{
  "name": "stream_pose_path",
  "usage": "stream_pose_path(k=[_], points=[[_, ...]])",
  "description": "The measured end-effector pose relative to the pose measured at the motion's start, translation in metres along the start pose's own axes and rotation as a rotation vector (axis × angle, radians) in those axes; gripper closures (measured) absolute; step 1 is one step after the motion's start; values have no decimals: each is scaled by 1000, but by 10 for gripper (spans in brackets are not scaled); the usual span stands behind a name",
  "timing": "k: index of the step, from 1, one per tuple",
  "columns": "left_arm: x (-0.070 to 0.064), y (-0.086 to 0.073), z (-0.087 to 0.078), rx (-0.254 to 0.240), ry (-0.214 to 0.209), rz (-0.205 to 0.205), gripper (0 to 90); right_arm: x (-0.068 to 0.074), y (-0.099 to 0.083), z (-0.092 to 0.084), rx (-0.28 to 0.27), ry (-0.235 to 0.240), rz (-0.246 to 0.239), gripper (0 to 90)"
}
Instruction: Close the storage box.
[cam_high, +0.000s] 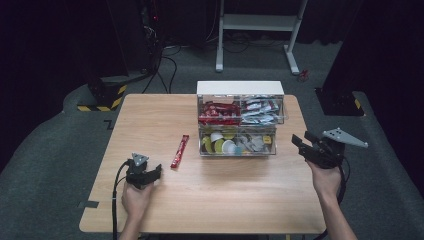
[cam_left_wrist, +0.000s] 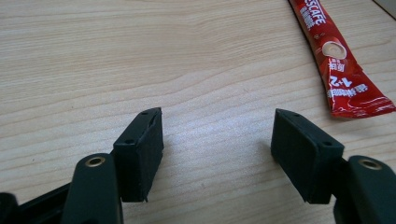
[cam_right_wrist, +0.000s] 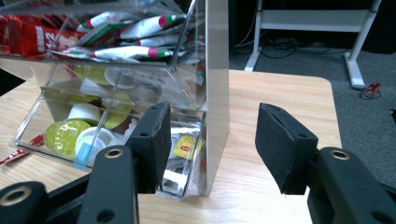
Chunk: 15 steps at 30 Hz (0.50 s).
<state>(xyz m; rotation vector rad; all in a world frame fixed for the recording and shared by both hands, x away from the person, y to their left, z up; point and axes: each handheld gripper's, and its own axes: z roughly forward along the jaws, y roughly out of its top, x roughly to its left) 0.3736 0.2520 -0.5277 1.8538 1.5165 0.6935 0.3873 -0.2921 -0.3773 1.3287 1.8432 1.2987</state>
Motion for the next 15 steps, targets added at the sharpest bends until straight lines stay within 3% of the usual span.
stream_pose_path(k=[6,10,15], points=[[0,0,0,0,0,0,347,-1,-12,4,13,-4,16,452],[0,0,0,0,0,0,347,6,-18,3,15,-51,-43,451],[0,0,0,0,0,0,346,10,-28,5,17,-52,-46,449]])
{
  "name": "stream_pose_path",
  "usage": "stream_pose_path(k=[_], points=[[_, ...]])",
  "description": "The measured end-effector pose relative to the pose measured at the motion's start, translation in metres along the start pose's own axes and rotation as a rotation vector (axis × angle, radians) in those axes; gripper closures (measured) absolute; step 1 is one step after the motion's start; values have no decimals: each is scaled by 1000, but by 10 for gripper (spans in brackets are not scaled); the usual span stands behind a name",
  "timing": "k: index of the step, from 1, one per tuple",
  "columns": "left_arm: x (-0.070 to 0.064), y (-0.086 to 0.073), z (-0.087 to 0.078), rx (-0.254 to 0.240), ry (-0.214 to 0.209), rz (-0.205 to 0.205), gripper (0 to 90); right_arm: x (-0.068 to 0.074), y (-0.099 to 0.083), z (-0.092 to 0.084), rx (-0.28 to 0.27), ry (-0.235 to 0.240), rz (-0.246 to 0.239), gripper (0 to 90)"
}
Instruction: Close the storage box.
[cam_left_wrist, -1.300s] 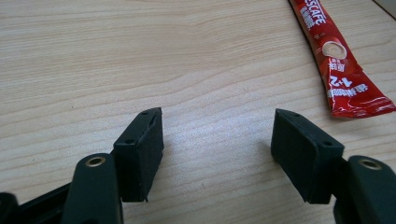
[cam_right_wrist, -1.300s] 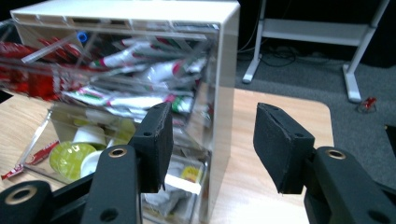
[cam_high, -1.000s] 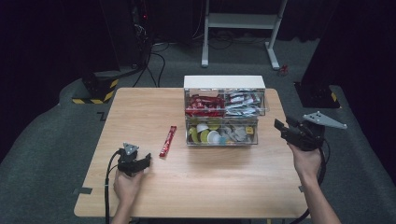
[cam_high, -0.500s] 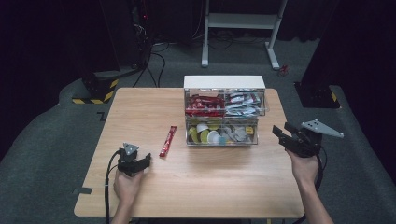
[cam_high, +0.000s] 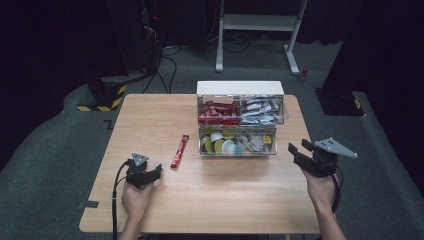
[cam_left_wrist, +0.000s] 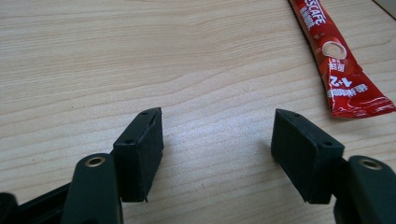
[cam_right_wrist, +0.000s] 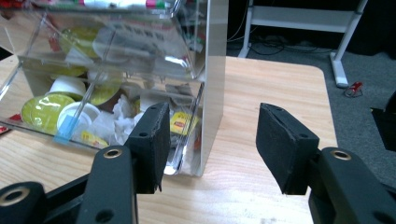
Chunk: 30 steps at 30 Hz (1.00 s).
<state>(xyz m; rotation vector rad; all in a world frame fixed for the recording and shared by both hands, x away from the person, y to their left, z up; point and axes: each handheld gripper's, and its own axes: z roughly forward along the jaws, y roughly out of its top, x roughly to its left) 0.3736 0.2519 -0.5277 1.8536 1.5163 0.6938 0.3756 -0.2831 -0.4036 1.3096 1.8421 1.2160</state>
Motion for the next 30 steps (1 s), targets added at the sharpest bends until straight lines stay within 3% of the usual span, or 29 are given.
stream_pose_path(k=[9,15,30], points=[[0,0,0,0,0,0,346,1,-18,11,19,8,23,446],[0,0,0,0,-1,0,346,-1,-34,23,59,11,54,445],[0,0,0,0,-1,0,345,-5,-58,49,142,-27,69,444]])
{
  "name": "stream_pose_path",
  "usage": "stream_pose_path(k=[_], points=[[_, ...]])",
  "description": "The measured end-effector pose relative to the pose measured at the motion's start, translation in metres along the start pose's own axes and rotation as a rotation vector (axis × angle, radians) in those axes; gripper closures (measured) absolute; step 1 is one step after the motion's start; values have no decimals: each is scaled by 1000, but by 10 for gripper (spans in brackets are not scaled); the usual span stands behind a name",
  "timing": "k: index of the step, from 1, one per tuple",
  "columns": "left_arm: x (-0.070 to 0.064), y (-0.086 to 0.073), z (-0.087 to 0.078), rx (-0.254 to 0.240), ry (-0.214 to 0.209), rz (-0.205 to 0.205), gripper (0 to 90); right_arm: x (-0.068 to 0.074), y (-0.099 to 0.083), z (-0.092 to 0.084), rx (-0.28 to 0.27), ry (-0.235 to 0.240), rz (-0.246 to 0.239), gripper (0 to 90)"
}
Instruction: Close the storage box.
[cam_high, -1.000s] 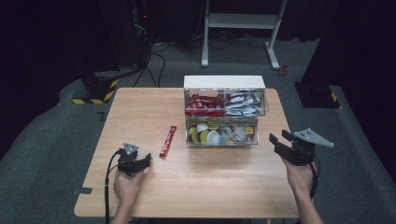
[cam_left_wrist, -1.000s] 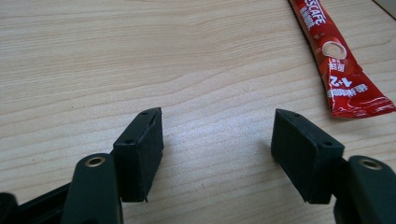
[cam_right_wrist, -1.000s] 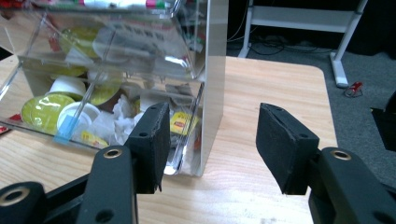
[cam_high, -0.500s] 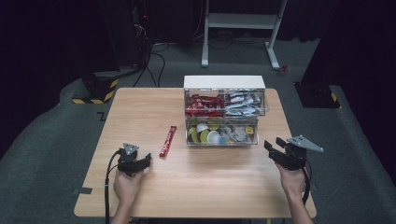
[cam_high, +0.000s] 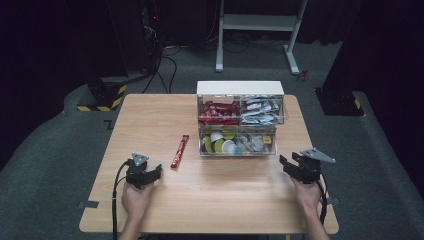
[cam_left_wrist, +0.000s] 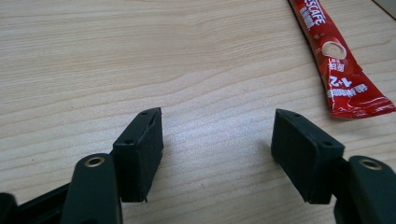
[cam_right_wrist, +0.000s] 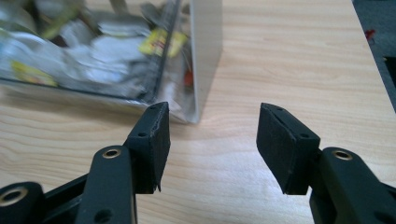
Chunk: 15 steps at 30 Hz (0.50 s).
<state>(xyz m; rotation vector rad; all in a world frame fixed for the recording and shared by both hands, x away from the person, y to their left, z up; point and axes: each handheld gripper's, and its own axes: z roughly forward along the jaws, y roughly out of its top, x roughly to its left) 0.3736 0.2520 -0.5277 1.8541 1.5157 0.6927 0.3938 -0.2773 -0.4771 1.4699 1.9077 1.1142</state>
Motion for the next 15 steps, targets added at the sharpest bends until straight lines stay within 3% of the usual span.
stream_pose_path(k=[5,15], points=[[0,0,0,0,-2,0,341,-5,-7,11,47,-23,26,445],[0,0,0,2,-4,1,338,-7,-10,23,97,-47,9,438]])
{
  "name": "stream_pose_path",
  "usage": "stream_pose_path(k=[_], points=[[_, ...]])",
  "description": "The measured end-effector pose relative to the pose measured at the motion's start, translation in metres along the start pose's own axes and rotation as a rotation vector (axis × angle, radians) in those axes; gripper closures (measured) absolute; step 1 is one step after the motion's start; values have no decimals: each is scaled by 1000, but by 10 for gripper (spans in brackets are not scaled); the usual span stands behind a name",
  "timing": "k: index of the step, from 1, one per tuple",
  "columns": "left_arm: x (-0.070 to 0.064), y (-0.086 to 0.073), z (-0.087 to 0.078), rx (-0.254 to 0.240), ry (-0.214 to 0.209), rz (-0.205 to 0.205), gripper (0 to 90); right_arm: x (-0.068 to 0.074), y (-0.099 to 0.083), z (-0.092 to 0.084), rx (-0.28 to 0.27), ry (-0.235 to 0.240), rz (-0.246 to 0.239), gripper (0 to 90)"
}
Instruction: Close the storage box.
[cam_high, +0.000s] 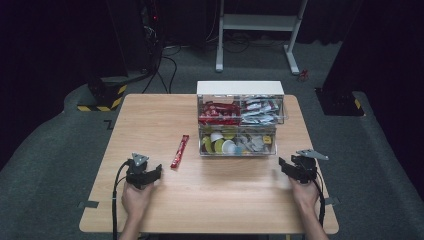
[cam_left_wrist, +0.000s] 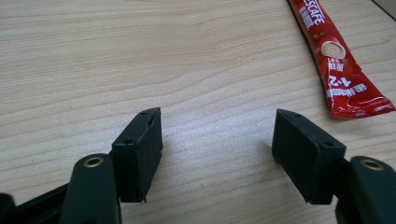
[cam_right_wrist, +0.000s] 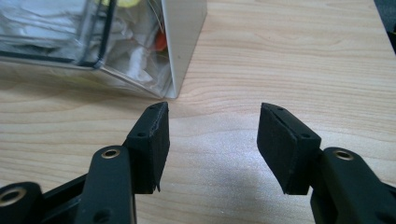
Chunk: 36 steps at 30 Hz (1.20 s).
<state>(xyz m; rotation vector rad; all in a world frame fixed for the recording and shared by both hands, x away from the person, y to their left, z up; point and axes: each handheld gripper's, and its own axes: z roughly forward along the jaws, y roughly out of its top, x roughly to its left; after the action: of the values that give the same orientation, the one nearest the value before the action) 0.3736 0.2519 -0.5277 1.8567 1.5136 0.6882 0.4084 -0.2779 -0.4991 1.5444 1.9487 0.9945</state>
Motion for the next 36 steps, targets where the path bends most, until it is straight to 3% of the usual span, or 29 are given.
stream_pose_path(k=[15,18,21,24,36], points=[[0,0,0,2,-2,0,338,1,-6,18,68,-38,-9,419],[0,0,0,3,-2,1,338,3,-8,22,79,-47,-32,404],[0,0,0,2,-2,2,338,4,-9,23,68,-49,-36,398],[0,0,0,2,-2,1,338,6,-12,23,56,-66,-88,381],[-1,-1,-1,2,-4,-2,333,7,-13,22,63,-65,-75,343]])
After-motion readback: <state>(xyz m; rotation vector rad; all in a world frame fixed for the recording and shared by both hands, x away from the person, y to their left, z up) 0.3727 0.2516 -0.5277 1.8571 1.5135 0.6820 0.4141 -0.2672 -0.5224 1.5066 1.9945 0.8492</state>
